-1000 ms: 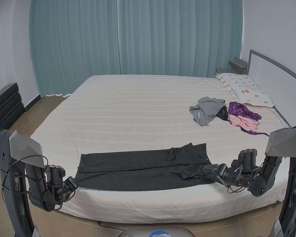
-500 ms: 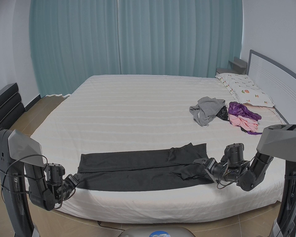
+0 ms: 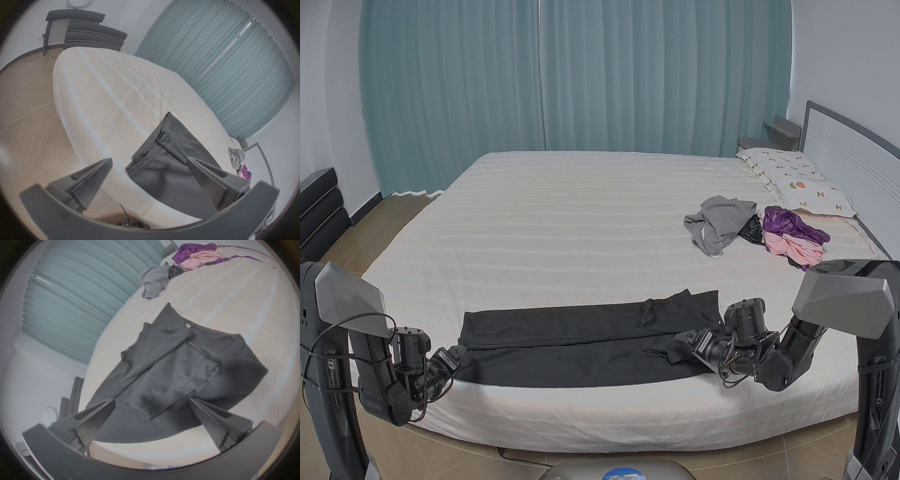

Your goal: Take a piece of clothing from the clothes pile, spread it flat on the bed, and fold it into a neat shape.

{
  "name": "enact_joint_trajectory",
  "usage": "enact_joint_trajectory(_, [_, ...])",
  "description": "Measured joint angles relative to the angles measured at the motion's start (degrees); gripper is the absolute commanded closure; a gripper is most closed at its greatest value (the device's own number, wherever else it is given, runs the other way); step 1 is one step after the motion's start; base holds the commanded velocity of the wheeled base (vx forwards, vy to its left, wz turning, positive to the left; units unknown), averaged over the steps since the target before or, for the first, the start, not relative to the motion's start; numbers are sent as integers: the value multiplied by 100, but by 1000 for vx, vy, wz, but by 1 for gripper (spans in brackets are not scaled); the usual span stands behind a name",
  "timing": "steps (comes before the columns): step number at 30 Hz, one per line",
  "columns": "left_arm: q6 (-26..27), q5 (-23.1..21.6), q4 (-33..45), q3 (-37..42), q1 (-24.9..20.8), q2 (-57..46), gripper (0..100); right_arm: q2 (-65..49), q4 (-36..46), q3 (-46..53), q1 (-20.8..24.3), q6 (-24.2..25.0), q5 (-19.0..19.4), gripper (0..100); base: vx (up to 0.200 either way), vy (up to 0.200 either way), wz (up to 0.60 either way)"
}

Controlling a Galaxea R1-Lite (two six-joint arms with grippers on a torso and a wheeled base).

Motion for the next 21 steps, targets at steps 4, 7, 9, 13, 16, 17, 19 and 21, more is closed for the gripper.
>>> enact_joint_trajectory(4, [0,2,0,-13,-4,5,0,56,471,-238,22,11,-22,0,0,0,0])
enact_joint_trajectory(7, [0,0,0,-33,-4,11,0,89,536,-424,9,27,-30,0,0,0,0])
enact_joint_trajectory(9, [2,0,-2,-48,-1,18,0,106,551,-510,-17,28,-73,100,0,0,0])
enact_joint_trajectory(13, [2,9,-5,-59,2,27,0,113,567,-542,-26,30,-130,100,0,0,0])
enact_joint_trajectory(16, [0,11,-5,-63,7,30,0,65,569,-460,-28,30,-139,100,0,0,0])
enact_joint_trajectory(17, [2,9,-5,-63,7,30,0,50,572,-438,-33,30,-141,100,0,0,0])
enact_joint_trajectory(19, [2,11,-5,-63,13,30,0,-10,569,-352,-39,35,-137,100,0,0,0])
enact_joint_trajectory(21, [2,11,-5,-63,13,33,0,-90,567,-251,-39,49,-130,100,0,0,0])
